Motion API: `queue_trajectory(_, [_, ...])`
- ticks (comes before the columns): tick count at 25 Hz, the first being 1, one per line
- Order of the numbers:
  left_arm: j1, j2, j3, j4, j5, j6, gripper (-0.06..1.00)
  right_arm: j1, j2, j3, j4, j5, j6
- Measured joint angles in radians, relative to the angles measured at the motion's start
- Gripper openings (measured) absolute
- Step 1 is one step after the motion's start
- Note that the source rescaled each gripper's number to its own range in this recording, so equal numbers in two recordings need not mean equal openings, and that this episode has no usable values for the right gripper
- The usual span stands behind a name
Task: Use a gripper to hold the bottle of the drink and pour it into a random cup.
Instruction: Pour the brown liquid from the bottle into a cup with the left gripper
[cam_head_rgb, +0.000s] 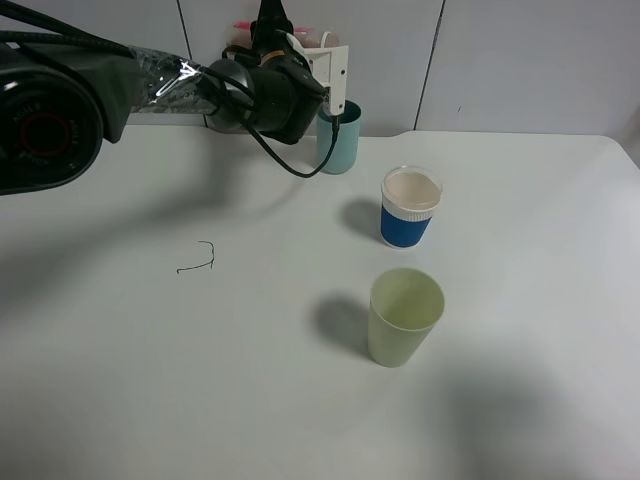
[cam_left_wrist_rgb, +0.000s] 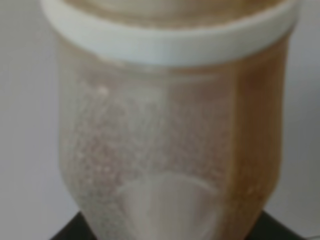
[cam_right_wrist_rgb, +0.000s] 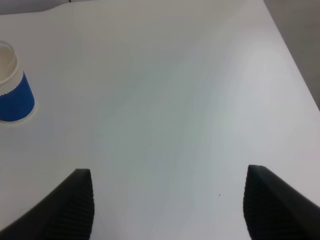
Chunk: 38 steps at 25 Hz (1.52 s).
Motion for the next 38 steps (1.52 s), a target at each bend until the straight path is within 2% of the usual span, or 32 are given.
queue_trajectory(38, [0.0, 0.0, 0.033, 0.053, -0.028, 0.0, 0.0, 0.0, 0.0, 0.0, 0.0, 0.0, 0.0])
